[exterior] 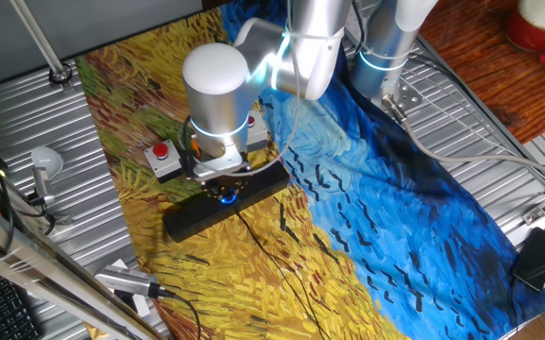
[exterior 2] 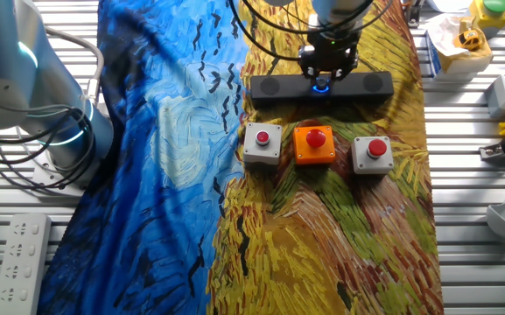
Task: Turn the knob to decrease the volume of the speaker
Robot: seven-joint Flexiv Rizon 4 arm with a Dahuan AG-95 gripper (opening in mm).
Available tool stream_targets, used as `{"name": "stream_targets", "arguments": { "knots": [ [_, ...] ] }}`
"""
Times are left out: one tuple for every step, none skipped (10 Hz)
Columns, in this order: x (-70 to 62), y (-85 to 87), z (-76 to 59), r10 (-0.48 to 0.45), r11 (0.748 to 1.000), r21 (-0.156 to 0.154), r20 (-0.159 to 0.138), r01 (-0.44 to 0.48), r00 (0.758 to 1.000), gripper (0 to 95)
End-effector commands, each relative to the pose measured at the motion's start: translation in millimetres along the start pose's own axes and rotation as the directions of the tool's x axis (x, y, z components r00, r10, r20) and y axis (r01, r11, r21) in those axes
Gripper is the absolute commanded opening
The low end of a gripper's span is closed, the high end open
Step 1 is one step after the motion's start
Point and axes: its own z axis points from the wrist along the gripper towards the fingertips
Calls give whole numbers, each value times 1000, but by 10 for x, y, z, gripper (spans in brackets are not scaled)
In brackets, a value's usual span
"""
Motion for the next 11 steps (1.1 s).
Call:
{"name": "stream_targets", "arguments": {
  "knots": [
    [3,4,3,-112,994,8,-4,112,994,0],
    [3,4,3,-144,989,9,-8,144,990,0],
    [3,4,3,-169,986,10,-9,169,986,0],
    [3,4,3,-201,980,10,-12,201,980,0],
    [3,4,3,-237,972,9,-17,237,971,0],
    [3,4,3,-265,964,9,-18,265,964,0],
    [3,4,3,-296,955,12,-19,296,955,0],
    [3,4,3,-314,949,13,-21,315,949,0],
    [3,4,3,-346,938,15,-22,346,938,0],
    [3,4,3,-360,932,17,-23,361,932,0],
    [3,4,3,-405,914,24,-27,405,914,0]
  ]
}}
